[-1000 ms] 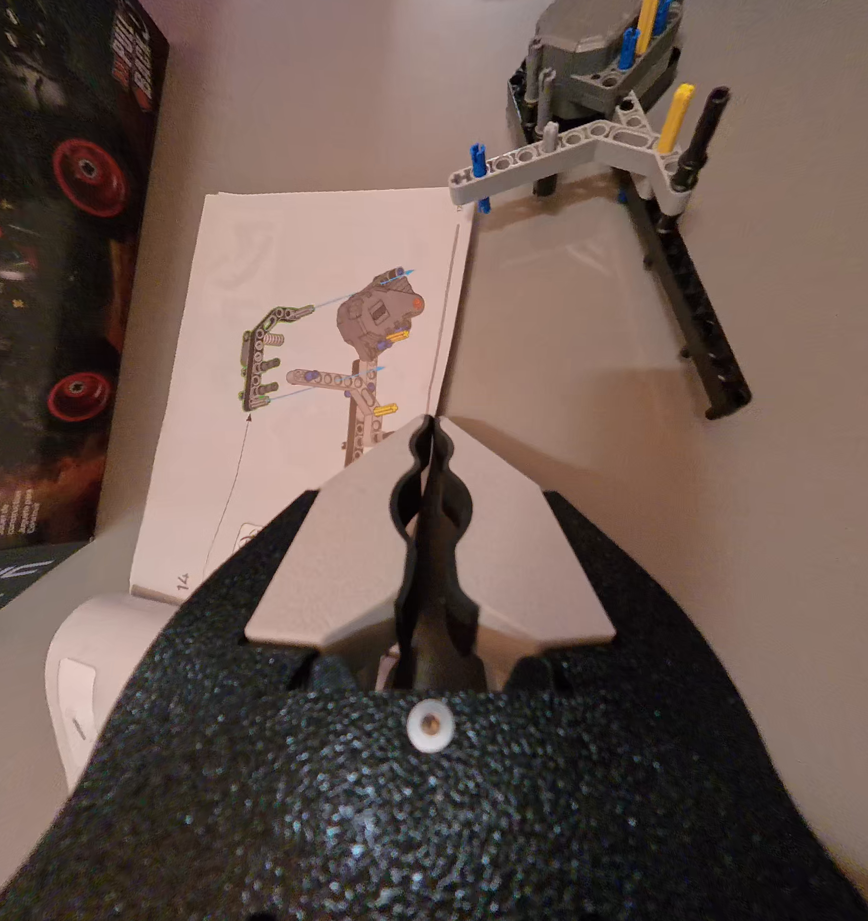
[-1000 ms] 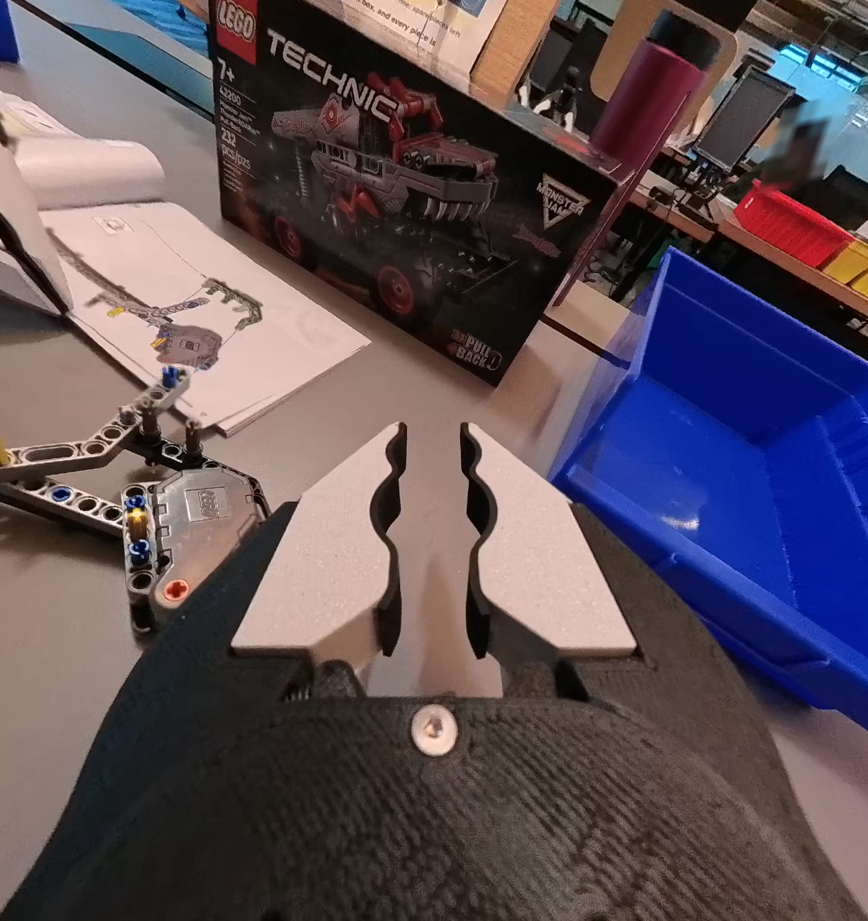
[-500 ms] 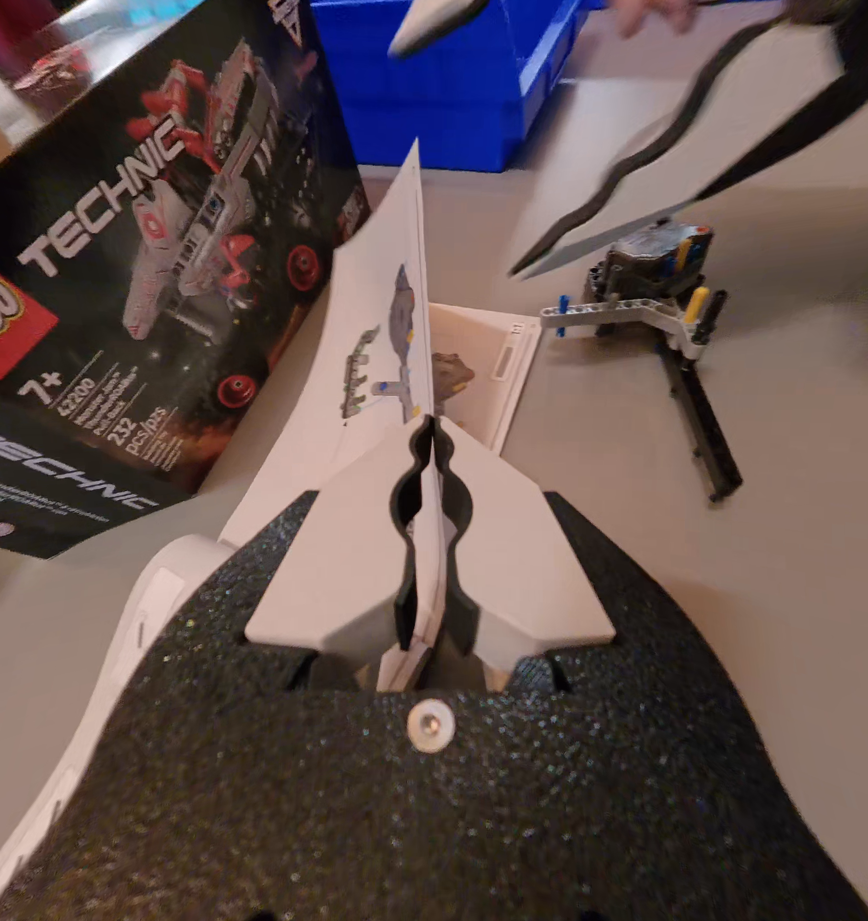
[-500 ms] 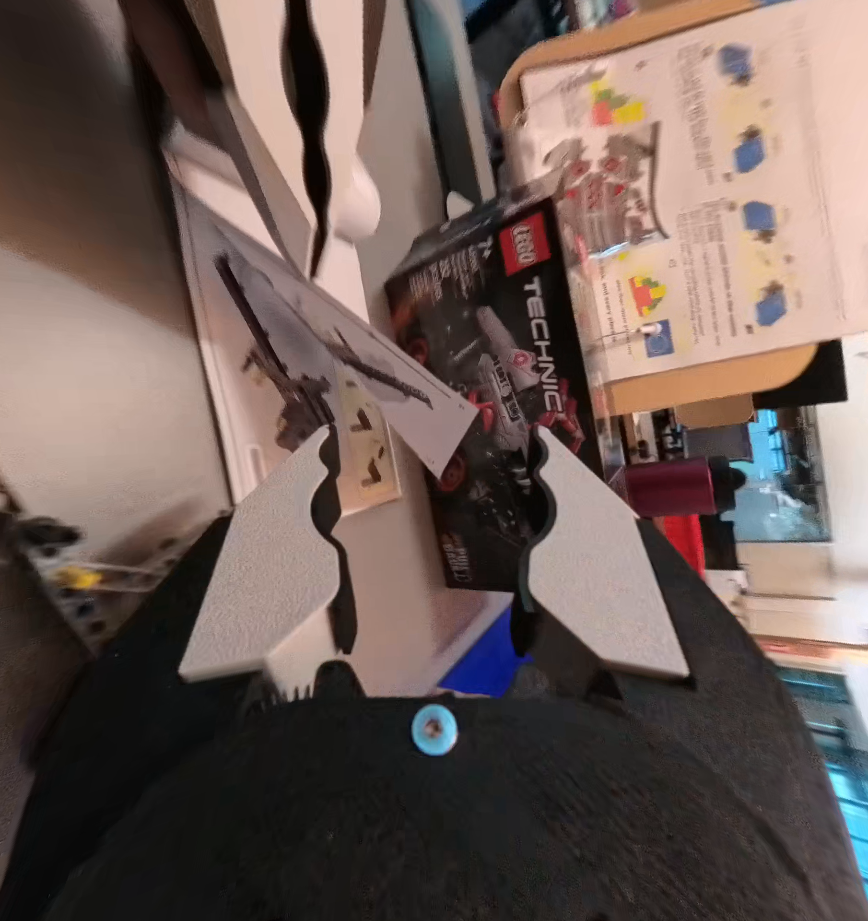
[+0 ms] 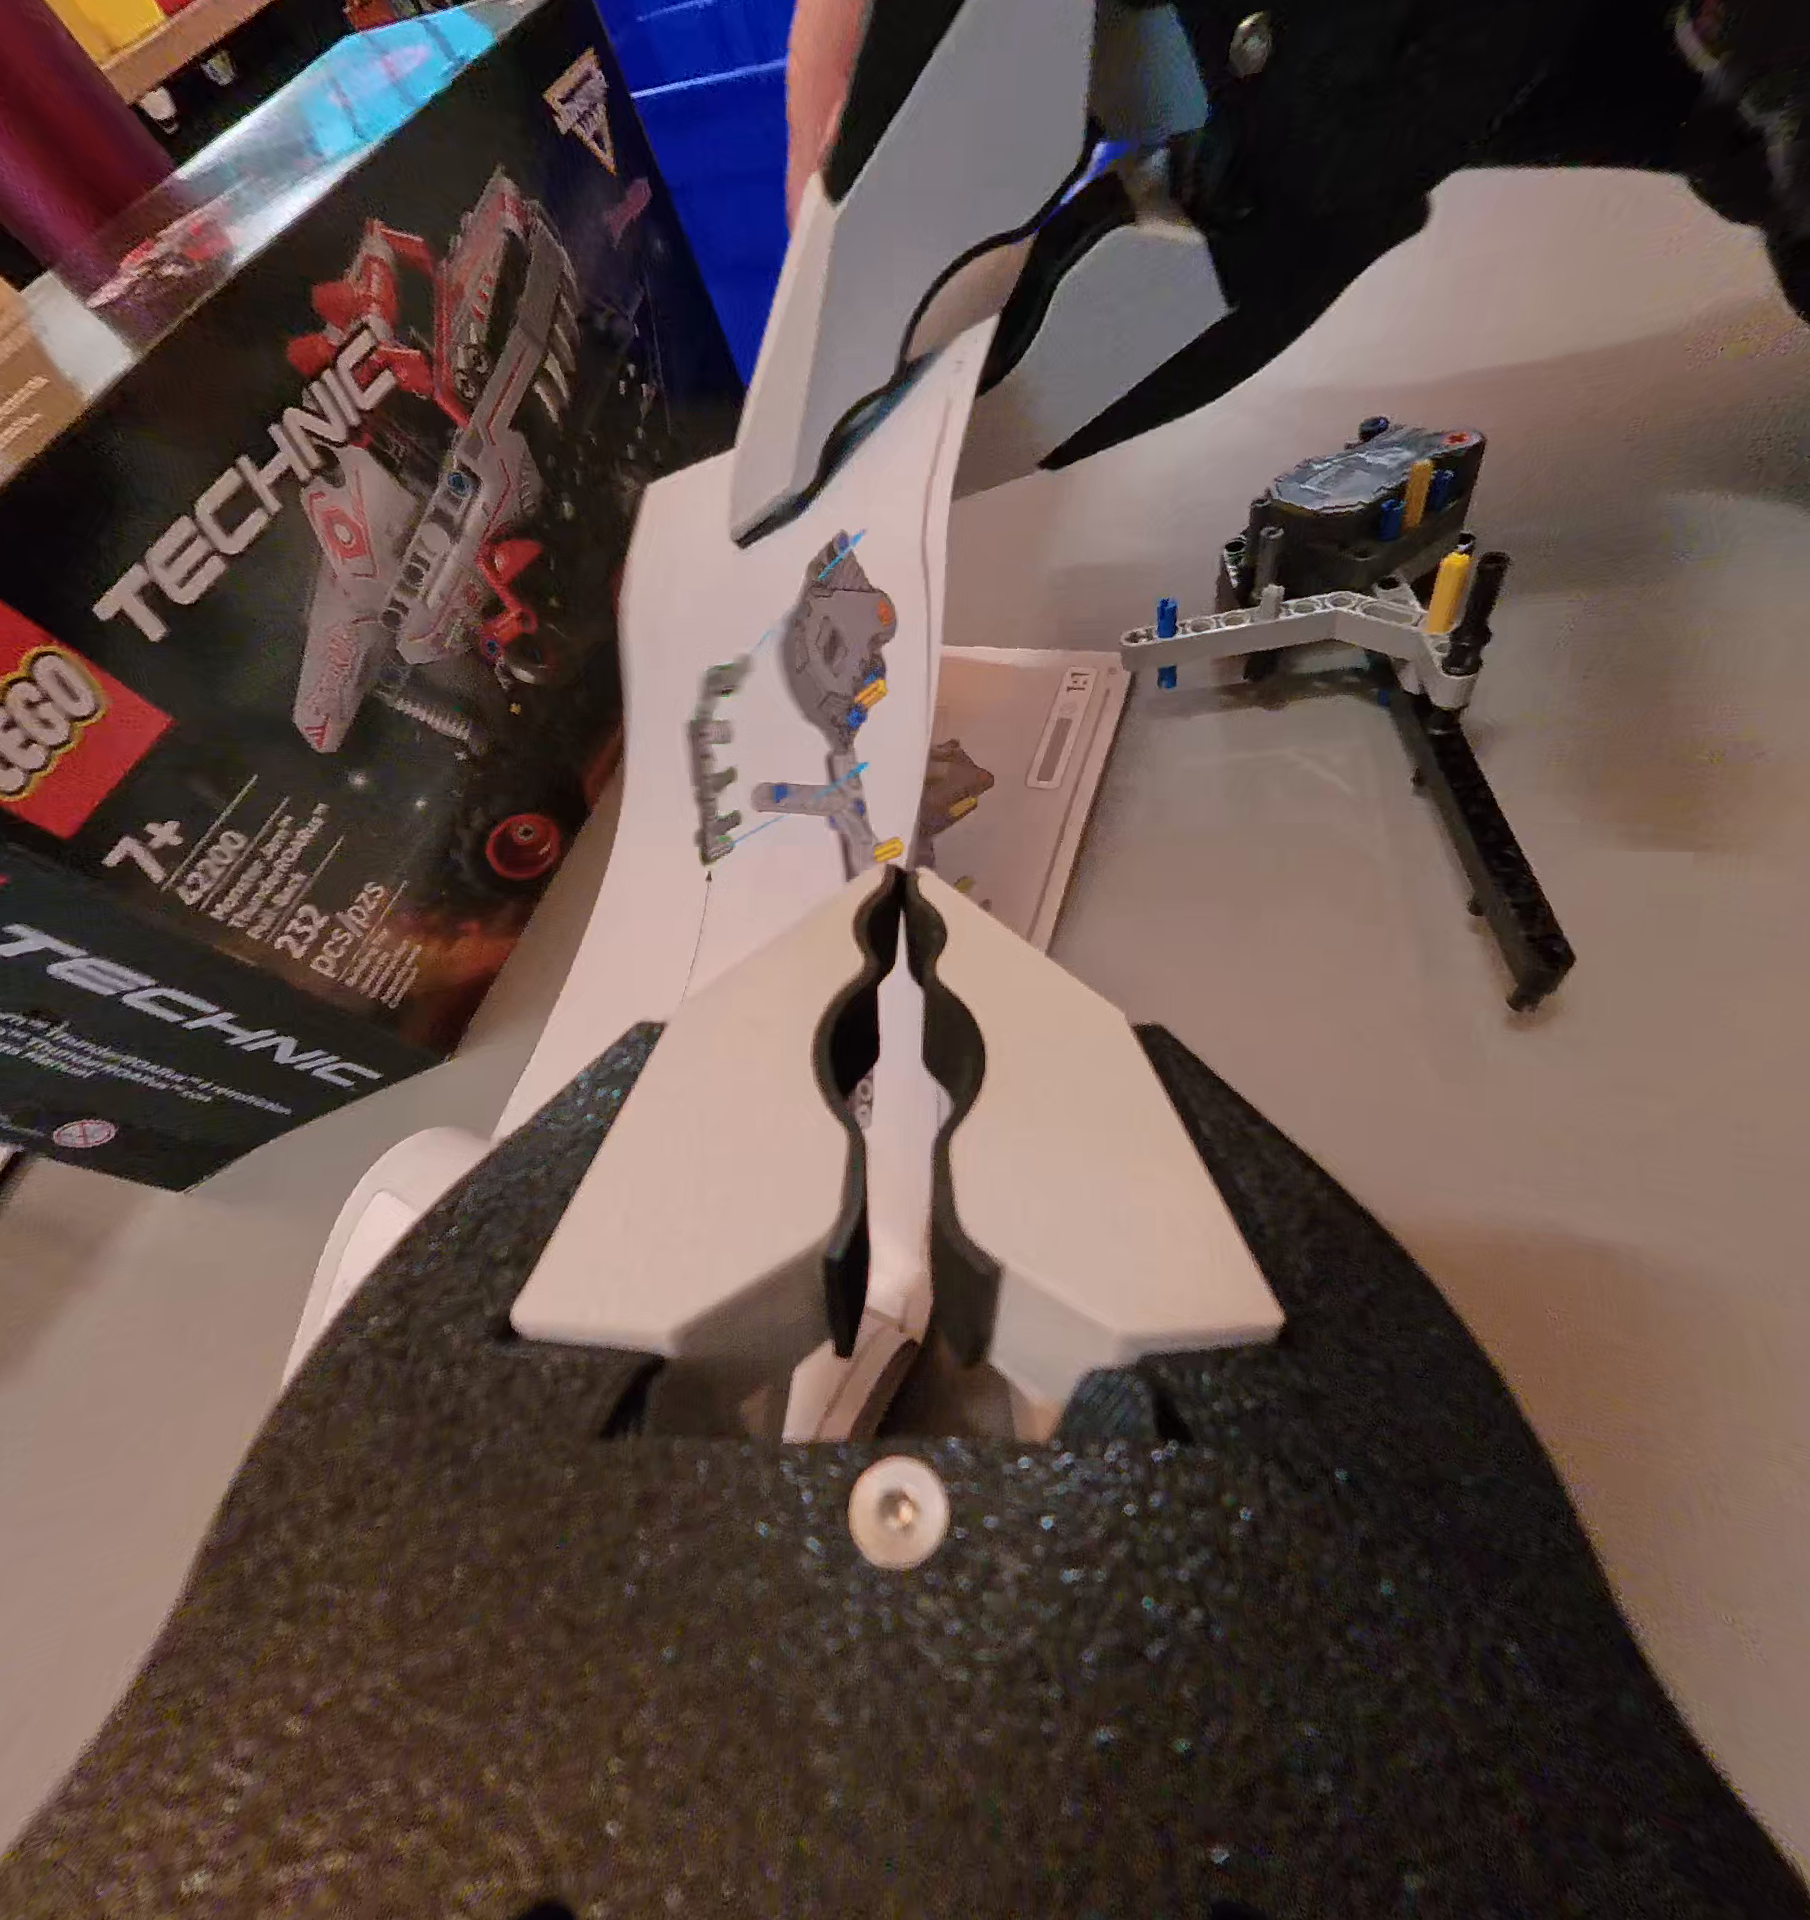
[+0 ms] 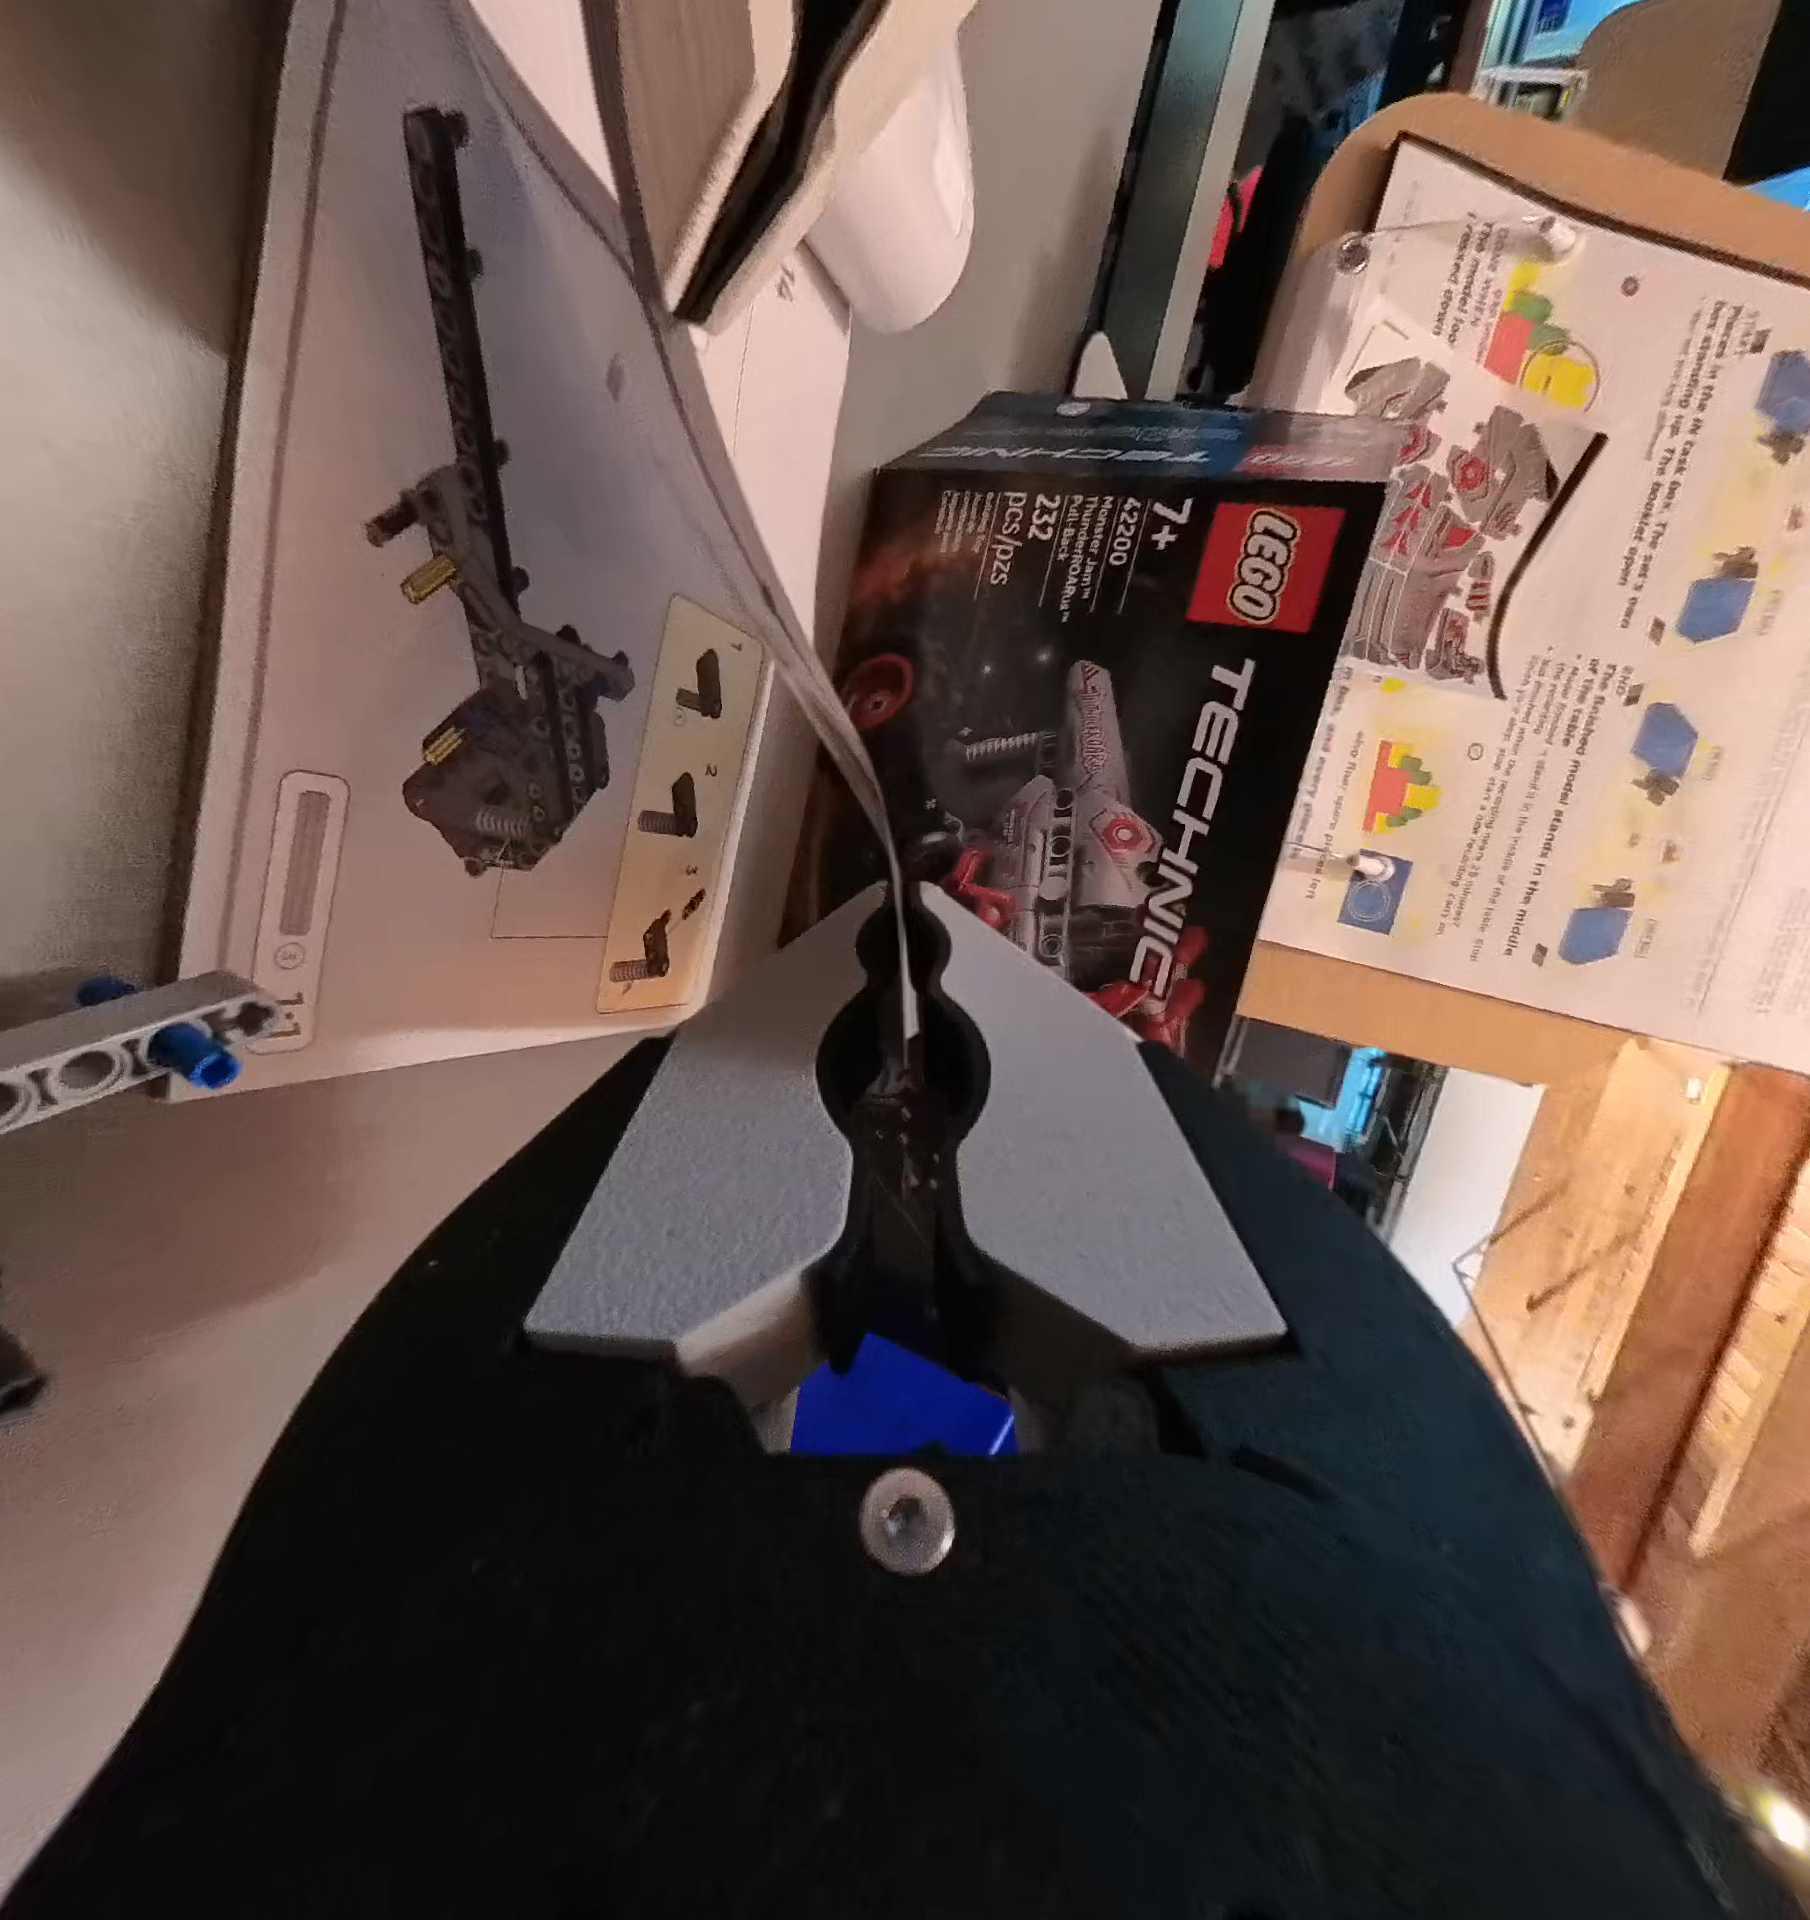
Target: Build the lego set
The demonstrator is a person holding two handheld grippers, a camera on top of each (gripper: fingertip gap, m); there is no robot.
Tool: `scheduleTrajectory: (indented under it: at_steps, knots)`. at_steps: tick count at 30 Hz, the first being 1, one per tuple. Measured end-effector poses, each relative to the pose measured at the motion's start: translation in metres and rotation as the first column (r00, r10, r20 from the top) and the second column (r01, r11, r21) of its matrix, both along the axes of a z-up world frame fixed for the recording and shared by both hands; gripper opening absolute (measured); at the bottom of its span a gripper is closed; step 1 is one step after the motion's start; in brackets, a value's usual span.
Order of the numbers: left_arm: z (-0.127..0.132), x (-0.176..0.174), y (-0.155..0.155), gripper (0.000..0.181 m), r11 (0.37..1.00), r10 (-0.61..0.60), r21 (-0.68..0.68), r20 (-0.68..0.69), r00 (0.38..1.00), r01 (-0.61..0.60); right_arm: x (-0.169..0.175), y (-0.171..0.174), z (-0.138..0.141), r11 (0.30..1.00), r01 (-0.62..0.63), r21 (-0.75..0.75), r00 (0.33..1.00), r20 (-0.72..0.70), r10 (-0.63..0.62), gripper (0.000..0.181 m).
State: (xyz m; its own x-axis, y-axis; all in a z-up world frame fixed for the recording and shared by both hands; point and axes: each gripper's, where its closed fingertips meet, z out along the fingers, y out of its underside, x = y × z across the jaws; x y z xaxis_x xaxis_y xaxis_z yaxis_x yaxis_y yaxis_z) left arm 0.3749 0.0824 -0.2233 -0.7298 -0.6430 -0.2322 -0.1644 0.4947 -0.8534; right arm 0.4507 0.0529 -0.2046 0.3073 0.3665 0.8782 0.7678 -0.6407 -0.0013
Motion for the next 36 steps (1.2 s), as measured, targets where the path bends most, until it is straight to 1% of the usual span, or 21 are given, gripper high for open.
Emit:
scheduleTrajectory:
  at_steps: [1, 2, 3, 4, 6, 7, 8, 12, 13, 16, 18, 20, 23, 25, 27, 28, 30, 32, 33, 35, 36]
  knots:
    - [0.002, 0.002, 0.002, 0.000, 1.000, 0.018, -0.002, 0.014, 1.000, -0.017, -0.001, -0.001, 0.001, 1.000, 0.000, 0.013, 1.000, -0.008, 0.000, 0.000]
    - [0.005, 0.004, 0.003, 0.007, 0.999, 0.034, -0.009, 0.034, 0.999, -0.034, -0.001, -0.002, 0.003, 1.000, -0.005, 0.020, 1.000, 0.006, 0.005, 0.000]
    - [0.007, 0.005, 0.003, 0.024, 0.999, 0.048, -0.010, 0.045, 0.998, -0.048, 0.000, -0.002, 0.007, 1.000, -0.010, 0.018, 0.999, 0.045, 0.010, 0.000]
    - [0.008, 0.007, 0.002, 0.036, 0.998, 0.069, -0.003, 0.045, 0.997, -0.068, 0.000, -0.002, 0.011, 1.000, -0.012, 0.007, 0.996, 0.092, 0.011, 0.000]
    - [0.012, 0.009, -0.007, 0.050, 0.996, 0.086, 0.020, 0.064, 0.994, -0.088, -0.004, 0.002, 0.017, 0.999, -0.030, -0.021, 0.988, 0.150, 0.033, 0.000]
    - [0.015, 0.009, -0.014, 0.052, 0.995, 0.084, 0.042, 0.098, 0.992, -0.089, -0.009, 0.005, 0.021, 0.998, -0.054, -0.022, 0.984, 0.169, 0.057, 0.000]
    - [0.021, 0.011, -0.019, 0.050, 0.991, 0.097, 0.073, 0.148, 0.984, -0.108, -0.013, 0.008, 0.024, 0.997, -0.068, -0.018, 0.980, 0.184, 0.071, 0.000]
    - [0.044, 0.020, -0.023, 0.026, 0.952, 0.194, 0.163, 0.332, 0.923, -0.259, -0.018, 0.014, 0.033, 0.997, -0.071, 0.011, 0.983, 0.169, 0.068, 0.000]
    - [0.046, 0.020, -0.024, 0.017, 0.947, 0.205, 0.165, 0.346, 0.916, -0.274, -0.019, 0.016, 0.035, 0.997, -0.072, 0.022, 0.985, 0.159, 0.068, 0.000]
    - [0.050, 0.020, -0.018, 0.011, 0.939, 0.253, 0.133, 0.350, 0.902, -0.316, -0.022, 0.016, 0.043, 0.996, -0.072, 0.056, 0.990, 0.124, 0.065, 0.000]
    - [0.051, 0.018, -0.007, 0.010, 0.933, 0.300, 0.093, 0.330, 0.895, -0.347, -0.019, 0.012, 0.053, 0.993, -0.053, 0.110, 0.991, 0.124, 0.039, 0.017]
    - [0.058, 0.013, 0.011, 0.007, 0.921, 0.369, 0.011, 0.305, 0.878, -0.390, -0.011, 0.001, 0.065, 0.983, -0.012, 0.181, 0.991, 0.135, -0.013, 0.020]
    - [0.066, -0.001, 0.055, 0.007, 0.868, 0.496, -0.154, 0.220, 0.840, -0.473, -0.004, -0.024, 0.068, 0.960, 0.082, 0.267, 0.995, 0.025, -0.093, 0.022]
    - [0.066, -0.014, 0.094, 0.007, 0.801, 0.588, -0.249, 0.149, 0.795, -0.545, -0.004, -0.042, 0.063, 0.935, 0.150, 0.320, 0.988, -0.090, -0.127, 0.022]
    - [0.055, -0.027, 0.136, 0.006, 0.715, 0.677, -0.290, 0.062, 0.733, -0.636, -0.006, -0.059, 0.052, 0.909, 0.216, 0.357, 0.963, -0.231, -0.138, 0.022]
    - [0.046, -0.034, 0.155, 0.002, 0.674, 0.715, -0.288, 0.023, 0.698, -0.680, -0.012, -0.065, 0.044, 0.900, 0.238, 0.365, 0.938, -0.326, -0.115, 0.024]
    - [0.023, -0.047, 0.182, 0.000, 0.613, 0.763, -0.262, -0.049, 0.645, -0.745, -0.024, -0.069, 0.034, 0.869, 0.282, 0.407, 0.850, -0.526, -0.030, 0.027]
    - [0.000, -0.058, 0.193, 0.000, 0.584, 0.781, -0.217, -0.111, 0.614, -0.782, -0.031, -0.067, 0.037, 0.810, 0.319, 0.493, 0.761, -0.642, 0.091, 0.030]
    - [-0.008, -0.062, 0.195, 0.000, 0.574, 0.790, -0.193, -0.125, 0.600, -0.796, -0.032, -0.065, 0.040, 0.780, 0.335, 0.529, 0.732, -0.667, 0.138, 0.031]
    - [-0.021, -0.068, 0.198, 0.001, 0.565, 0.808, -0.112, -0.123, 0.576, -0.817, -0.024, -0.063, 0.040, 0.739, 0.361, 0.568, 0.730, -0.665, 0.154, 0.030]
    - [-0.025, -0.071, 0.198, 0.010, 0.563, 0.815, -0.071, -0.118, 0.567, -0.823, -0.019, -0.064, 0.034, 0.743, 0.374, 0.555, 0.736, -0.665, 0.126, 0.031]
